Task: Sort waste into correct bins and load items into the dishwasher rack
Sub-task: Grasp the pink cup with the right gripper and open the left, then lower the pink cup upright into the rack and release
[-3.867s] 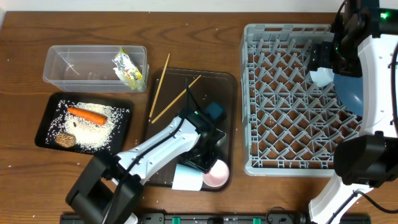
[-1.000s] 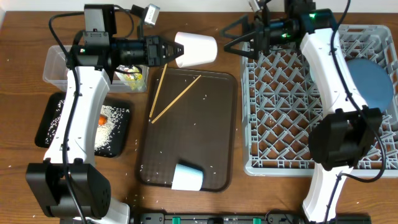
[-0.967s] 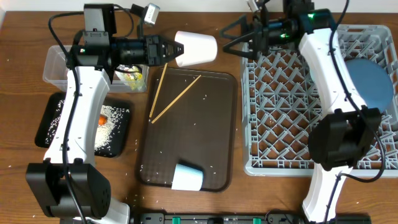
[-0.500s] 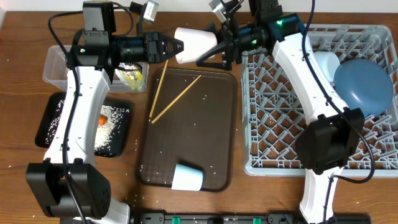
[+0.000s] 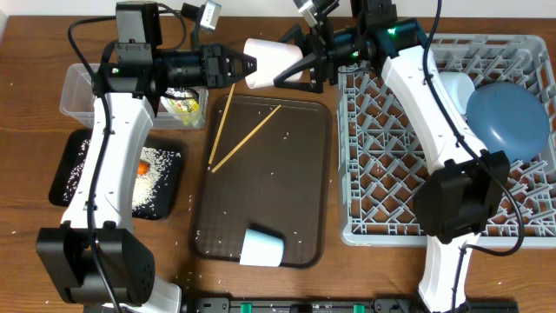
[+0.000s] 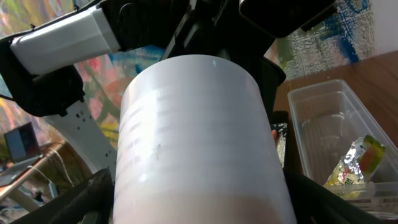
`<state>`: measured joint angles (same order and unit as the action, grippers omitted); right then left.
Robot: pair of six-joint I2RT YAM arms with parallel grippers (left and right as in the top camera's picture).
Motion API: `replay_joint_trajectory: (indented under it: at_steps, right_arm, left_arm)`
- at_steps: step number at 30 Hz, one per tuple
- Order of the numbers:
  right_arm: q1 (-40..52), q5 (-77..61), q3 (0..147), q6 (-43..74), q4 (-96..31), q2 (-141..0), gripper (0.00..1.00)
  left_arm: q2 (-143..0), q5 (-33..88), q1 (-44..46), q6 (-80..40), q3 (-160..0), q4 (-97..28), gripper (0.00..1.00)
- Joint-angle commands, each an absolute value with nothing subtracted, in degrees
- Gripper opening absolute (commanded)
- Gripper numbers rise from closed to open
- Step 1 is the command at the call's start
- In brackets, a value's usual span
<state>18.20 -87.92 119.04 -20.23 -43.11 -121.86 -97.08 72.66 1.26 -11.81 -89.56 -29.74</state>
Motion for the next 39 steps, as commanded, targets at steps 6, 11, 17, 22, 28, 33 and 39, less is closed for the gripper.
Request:
replay_joint_trajectory:
  at_steps: [6,11,17,22,28,33,39]
  right_arm:
    - [18.5,-89.3,118.8,-17.8,-41.8,-122.2,0.60]
    - [18.5,-89.3,118.8,-17.8,-42.0,-122.2,0.48]
    - [17.8,-89.3,118.8,-17.8,-42.0,-122.2,0.47]
    - [15.6,-89.3,118.8,-17.8,-42.1,-122.2,0.47]
    - [12.6,-86.8,118.8,-17.8,-43.7,-122.2,0.46]
    - [9.9,-76.6,118.8,-17.8,-49.1,-122.2,0.45]
    - [5.5,-63.2,118.8,-16.6,-58.9,-121.8,0.45]
  left_arm:
    - [-96.1,72.8,1.4,-11.7,-90.2,-29.7,0.06]
    - [-96.1,72.8,1.4,-11.7,-90.2,-29.7,0.06]
    - [-96.1,72.8,1.4,-11.7,-90.2,-29.7,0.13]
    - [-96.1,72.8,1.4,-11.7,-90.2,-29.6,0.15]
    - [-96.1,72.8,1.4,-11.7,-90.2,-29.6,0.15]
    - [-96.1,72.8,1.3,-11.7,-90.2,-29.6,0.16]
    - [-96.1,68.8,1.4,-11.7,-90.2,-29.7,0.16]
